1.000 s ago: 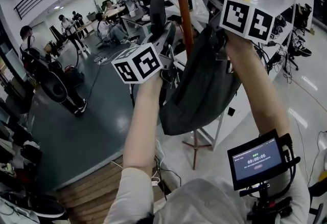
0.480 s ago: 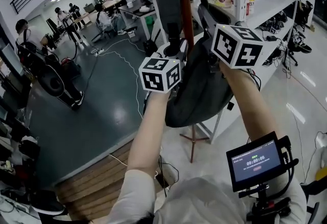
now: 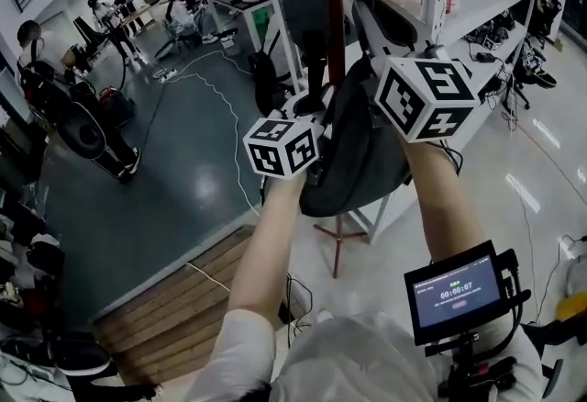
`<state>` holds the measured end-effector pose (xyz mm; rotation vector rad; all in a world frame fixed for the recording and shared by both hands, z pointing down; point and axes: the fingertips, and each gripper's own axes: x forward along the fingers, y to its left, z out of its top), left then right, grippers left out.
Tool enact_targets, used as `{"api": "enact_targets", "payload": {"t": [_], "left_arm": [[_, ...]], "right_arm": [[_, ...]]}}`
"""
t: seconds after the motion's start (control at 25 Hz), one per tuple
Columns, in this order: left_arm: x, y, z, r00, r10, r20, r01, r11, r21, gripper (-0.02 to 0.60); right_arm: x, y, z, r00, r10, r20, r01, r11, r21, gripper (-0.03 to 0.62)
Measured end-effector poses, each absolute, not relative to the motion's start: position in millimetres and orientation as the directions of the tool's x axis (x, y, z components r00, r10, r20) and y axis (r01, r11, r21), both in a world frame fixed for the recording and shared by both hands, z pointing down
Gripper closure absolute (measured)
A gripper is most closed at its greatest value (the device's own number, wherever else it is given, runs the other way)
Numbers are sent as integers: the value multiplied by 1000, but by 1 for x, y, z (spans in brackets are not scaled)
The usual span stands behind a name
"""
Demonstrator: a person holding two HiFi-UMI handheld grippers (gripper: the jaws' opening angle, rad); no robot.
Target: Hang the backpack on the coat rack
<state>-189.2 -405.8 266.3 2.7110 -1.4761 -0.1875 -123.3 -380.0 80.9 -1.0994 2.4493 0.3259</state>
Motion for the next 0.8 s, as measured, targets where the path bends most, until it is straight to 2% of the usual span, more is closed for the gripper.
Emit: {"api": "enact_targets", "payload": {"t": [0.28, 0.52, 0.8], "left_arm": [[-201, -401, 306, 442, -897, -5, -897, -442, 5, 575], [-249, -357, 295, 269, -941, -205, -956, -287, 61, 575], [-242, -310, 284, 305, -915, -265, -950, -311, -19, 571]], "right_arm": [[-122, -381, 82, -583, -648, -490, -763, 645, 55, 546], [-121, -385, 88, -586, -641, -496, -754, 655, 43, 546], [-119, -385, 91, -589, -648, -484, -753, 657, 37, 545]]}}
